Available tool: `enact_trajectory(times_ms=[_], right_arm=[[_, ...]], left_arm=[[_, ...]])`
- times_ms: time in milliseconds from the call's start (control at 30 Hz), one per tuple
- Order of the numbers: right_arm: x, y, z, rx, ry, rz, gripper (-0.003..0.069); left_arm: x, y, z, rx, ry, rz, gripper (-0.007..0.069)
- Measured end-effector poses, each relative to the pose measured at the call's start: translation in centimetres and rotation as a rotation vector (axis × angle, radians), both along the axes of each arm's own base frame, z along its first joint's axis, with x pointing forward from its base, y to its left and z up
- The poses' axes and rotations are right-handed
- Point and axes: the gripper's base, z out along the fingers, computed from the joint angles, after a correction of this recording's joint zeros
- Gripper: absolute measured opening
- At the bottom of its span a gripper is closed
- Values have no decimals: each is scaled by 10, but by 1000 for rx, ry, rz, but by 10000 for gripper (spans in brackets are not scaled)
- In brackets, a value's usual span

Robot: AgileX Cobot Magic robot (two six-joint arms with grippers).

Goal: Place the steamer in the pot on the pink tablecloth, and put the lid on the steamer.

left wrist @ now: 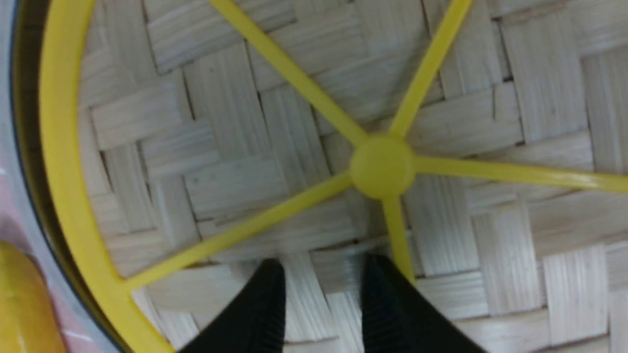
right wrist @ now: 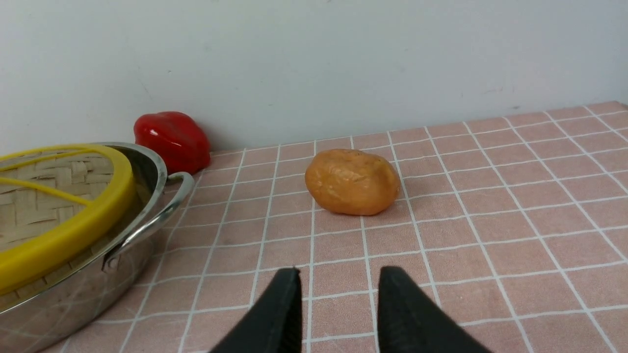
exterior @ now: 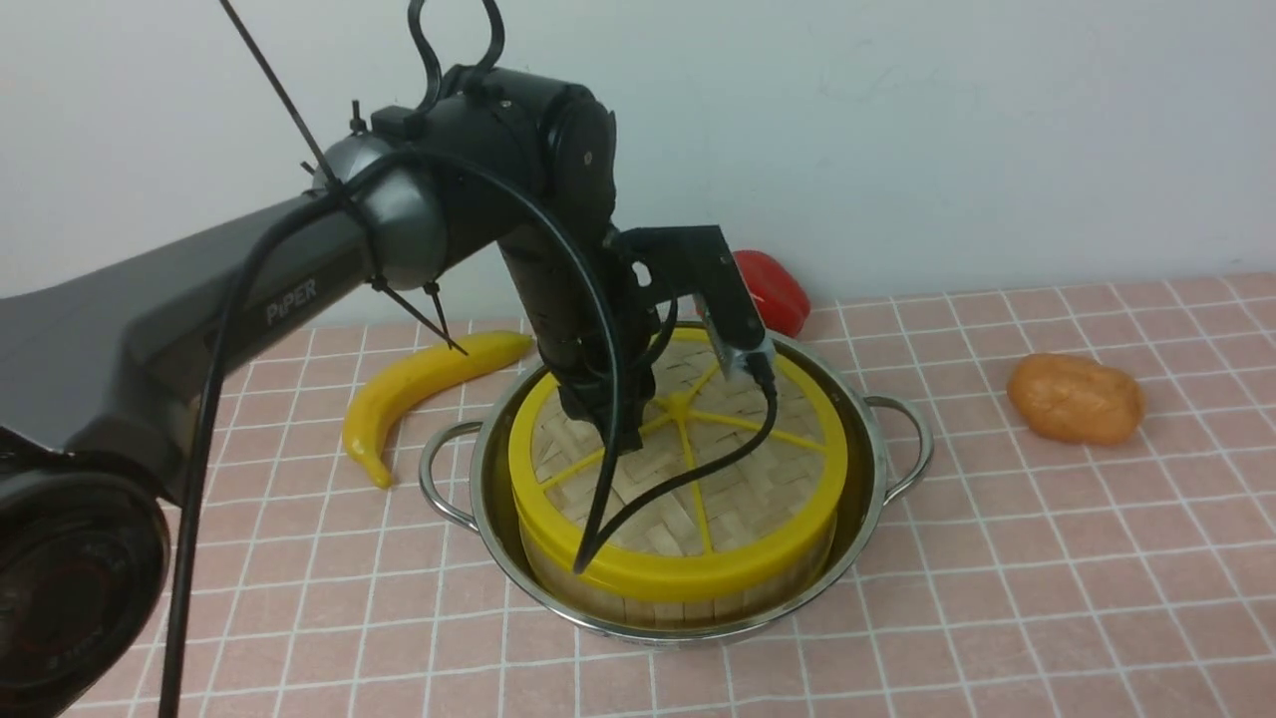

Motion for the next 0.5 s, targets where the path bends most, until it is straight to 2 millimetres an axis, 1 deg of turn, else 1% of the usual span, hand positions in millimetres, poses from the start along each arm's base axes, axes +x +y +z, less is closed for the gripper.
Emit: enact_trajectory(times_ms=[167, 300, 400, 500], right_arm=[[0, 0, 0, 0, 0, 0, 240], [0, 0, 0, 0, 0, 0, 240], [0, 0, 0, 0, 0, 0, 240], [0, 0, 0, 0, 0, 0, 240]], left_arm=[[1, 2, 2, 23, 12, 14, 188], [8, 0, 14, 19, -23, 64, 176], [14, 1, 29, 13, -85, 112, 176], [16, 4, 53, 0, -163, 181, 176]])
